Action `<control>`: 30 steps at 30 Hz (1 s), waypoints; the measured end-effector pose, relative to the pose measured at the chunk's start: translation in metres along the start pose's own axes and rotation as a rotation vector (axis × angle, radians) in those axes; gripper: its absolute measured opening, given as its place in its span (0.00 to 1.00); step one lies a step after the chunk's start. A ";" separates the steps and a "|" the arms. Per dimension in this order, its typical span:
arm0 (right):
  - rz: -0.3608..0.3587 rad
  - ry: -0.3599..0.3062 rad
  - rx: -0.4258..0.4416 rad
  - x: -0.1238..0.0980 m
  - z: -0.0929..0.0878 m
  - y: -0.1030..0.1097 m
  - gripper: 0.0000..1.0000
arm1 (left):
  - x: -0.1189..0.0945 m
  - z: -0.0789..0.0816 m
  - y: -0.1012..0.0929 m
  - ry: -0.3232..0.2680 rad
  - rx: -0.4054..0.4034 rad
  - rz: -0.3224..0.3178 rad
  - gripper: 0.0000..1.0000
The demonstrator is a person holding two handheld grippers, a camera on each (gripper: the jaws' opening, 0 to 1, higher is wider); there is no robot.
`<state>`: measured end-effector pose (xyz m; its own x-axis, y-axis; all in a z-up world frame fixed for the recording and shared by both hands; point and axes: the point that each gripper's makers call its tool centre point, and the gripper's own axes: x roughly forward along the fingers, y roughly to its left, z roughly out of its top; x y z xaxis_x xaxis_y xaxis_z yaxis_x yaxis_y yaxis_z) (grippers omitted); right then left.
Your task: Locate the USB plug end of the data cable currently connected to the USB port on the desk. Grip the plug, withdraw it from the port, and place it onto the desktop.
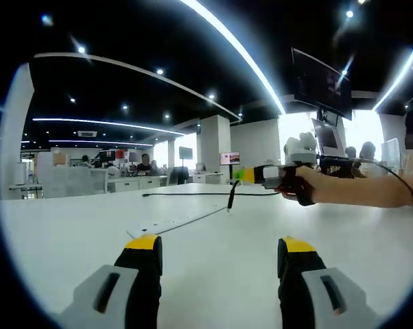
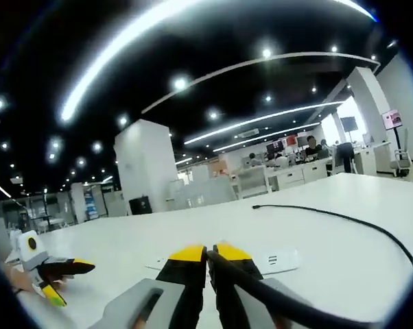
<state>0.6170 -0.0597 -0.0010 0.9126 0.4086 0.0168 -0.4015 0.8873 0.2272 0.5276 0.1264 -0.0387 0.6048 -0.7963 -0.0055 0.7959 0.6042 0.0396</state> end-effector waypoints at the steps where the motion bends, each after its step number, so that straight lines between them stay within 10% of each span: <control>1: 0.007 0.000 0.003 0.000 -0.002 0.001 0.06 | 0.000 0.000 -0.001 0.000 0.001 0.000 0.68; 30: 0.056 -0.012 0.068 -0.005 -0.010 0.008 0.06 | -0.003 -0.001 0.001 0.002 -0.001 0.001 0.68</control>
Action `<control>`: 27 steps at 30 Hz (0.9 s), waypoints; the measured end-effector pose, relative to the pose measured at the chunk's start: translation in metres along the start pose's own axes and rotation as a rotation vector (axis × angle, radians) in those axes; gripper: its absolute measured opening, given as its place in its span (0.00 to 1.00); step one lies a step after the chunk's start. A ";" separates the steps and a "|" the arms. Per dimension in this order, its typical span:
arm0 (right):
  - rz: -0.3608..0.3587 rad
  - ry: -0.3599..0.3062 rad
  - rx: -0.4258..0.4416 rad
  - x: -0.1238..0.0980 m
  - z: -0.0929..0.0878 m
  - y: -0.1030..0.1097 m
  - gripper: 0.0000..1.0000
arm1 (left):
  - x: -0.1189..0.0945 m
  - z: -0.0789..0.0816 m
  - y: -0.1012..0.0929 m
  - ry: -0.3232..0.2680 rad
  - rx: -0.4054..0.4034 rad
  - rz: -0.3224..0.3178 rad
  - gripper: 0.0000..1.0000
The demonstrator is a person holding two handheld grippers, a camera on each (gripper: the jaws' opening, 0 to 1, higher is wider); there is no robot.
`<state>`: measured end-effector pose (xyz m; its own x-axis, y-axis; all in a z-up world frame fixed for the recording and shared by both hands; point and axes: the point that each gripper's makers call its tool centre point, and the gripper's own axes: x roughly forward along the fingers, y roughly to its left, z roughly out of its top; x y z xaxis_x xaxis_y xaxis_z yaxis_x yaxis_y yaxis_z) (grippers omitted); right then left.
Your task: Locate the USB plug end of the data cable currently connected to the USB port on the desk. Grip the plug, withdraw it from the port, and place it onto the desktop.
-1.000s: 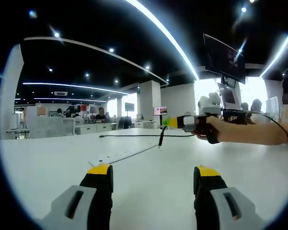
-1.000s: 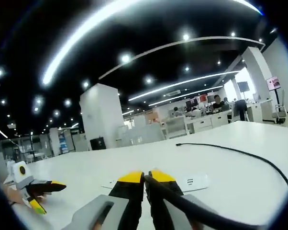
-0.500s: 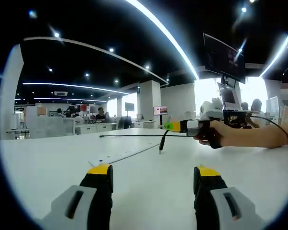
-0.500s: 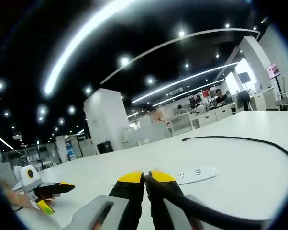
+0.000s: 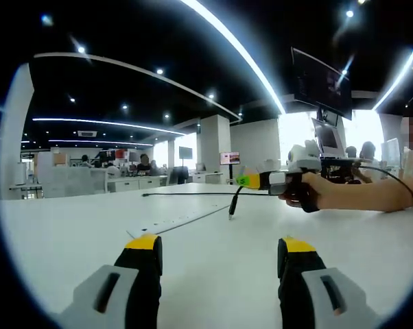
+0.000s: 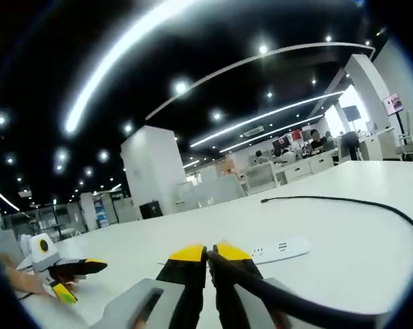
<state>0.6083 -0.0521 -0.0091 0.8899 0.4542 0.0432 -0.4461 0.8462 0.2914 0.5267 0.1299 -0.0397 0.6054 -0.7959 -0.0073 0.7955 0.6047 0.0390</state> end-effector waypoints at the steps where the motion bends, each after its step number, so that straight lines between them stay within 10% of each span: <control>1: 0.000 0.000 0.000 0.000 0.000 0.000 0.06 | 0.000 0.000 0.000 0.000 0.000 0.000 0.68; 27: 0.003 0.037 -0.142 0.004 -0.005 0.008 0.11 | 0.007 0.010 0.043 0.002 -0.001 -0.001 0.68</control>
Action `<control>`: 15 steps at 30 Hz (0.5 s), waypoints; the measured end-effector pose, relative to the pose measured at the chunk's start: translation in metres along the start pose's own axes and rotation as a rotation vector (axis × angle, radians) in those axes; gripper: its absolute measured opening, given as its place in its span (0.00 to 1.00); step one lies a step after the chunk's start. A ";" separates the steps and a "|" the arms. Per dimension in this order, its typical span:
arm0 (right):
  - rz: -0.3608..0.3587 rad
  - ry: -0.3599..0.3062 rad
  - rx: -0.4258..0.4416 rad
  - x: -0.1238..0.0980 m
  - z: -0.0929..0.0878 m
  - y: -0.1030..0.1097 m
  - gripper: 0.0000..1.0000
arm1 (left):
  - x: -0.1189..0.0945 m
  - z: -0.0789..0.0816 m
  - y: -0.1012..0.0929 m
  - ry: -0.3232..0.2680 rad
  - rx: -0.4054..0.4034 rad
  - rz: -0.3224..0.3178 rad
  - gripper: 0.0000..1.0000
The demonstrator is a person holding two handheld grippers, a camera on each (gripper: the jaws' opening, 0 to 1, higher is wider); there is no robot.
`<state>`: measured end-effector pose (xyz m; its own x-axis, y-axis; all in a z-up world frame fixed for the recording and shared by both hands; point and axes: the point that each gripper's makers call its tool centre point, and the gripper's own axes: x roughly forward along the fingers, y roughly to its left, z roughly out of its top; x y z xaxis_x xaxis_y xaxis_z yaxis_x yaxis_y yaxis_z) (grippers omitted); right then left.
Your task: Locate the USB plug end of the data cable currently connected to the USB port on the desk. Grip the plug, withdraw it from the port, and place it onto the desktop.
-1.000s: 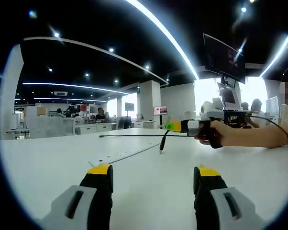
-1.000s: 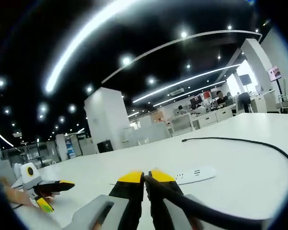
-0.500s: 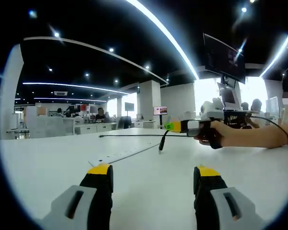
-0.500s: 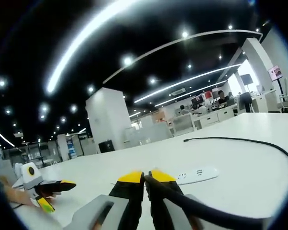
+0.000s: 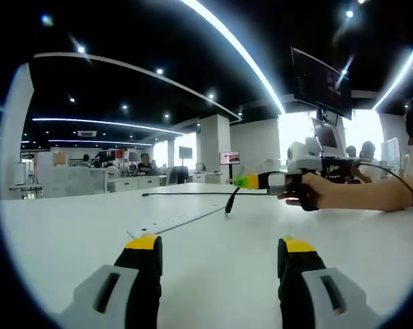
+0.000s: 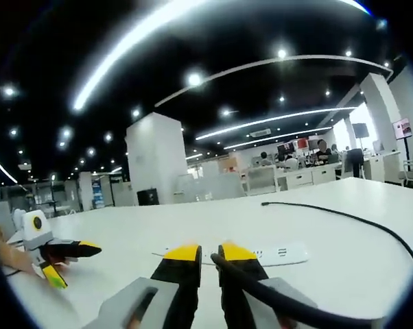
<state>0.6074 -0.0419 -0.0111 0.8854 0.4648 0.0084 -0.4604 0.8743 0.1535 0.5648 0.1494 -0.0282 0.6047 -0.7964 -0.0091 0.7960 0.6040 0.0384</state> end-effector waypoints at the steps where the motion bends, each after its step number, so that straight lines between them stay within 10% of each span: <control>1: -0.002 0.003 -0.003 0.000 0.000 0.000 0.12 | 0.000 0.000 0.000 0.000 0.001 0.000 0.68; 15: -0.034 0.095 -0.155 -0.002 -0.015 -0.002 0.28 | 0.000 0.001 -0.001 0.002 0.005 -0.001 0.68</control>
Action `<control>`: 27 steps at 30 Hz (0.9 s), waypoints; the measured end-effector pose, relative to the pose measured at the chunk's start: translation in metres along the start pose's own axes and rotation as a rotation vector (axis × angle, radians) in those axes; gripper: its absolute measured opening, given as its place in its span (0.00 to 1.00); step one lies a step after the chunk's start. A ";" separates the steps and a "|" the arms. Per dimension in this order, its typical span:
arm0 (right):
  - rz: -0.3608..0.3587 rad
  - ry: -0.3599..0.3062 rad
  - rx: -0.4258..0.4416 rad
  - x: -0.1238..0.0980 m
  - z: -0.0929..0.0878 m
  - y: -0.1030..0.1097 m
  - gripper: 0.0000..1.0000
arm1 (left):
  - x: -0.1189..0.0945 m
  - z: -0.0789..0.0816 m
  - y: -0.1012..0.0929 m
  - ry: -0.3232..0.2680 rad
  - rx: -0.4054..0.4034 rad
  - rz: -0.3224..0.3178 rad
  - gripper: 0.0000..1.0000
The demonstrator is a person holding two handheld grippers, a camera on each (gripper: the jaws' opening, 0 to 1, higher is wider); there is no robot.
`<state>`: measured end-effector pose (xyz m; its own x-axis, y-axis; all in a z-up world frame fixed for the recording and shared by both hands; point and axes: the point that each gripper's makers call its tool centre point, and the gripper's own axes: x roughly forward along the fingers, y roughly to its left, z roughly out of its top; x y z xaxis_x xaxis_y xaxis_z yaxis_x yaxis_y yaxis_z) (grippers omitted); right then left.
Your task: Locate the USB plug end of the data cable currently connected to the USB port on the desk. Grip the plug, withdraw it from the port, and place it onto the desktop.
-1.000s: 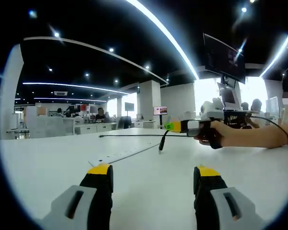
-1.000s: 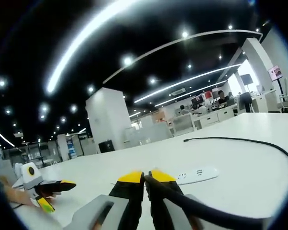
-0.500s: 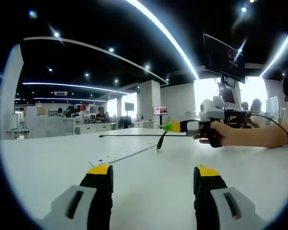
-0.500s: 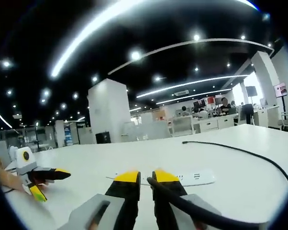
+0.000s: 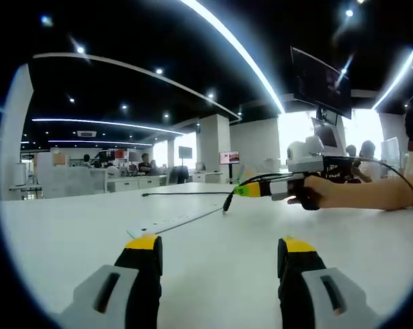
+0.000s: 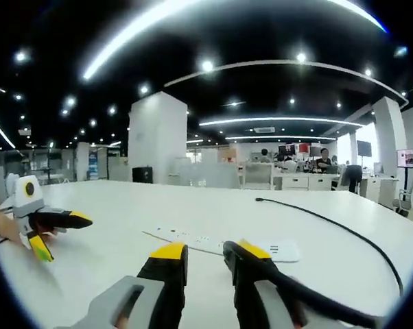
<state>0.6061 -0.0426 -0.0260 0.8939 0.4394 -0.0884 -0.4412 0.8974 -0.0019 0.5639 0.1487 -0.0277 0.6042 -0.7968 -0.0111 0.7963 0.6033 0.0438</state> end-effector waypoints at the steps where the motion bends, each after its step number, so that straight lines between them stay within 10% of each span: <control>1: -0.001 0.005 0.005 0.000 -0.001 -0.001 0.28 | 0.000 0.000 0.000 0.000 0.001 0.000 0.68; 27: 0.031 0.025 0.064 -0.048 -0.014 0.031 0.28 | -0.006 -0.011 -0.056 0.000 0.003 0.006 0.68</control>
<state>0.5480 -0.0363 -0.0357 0.8774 0.4665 -0.1124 -0.4619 0.8845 0.0652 0.5162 0.1202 -0.0410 0.6093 -0.7929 -0.0112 0.7923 0.6082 0.0474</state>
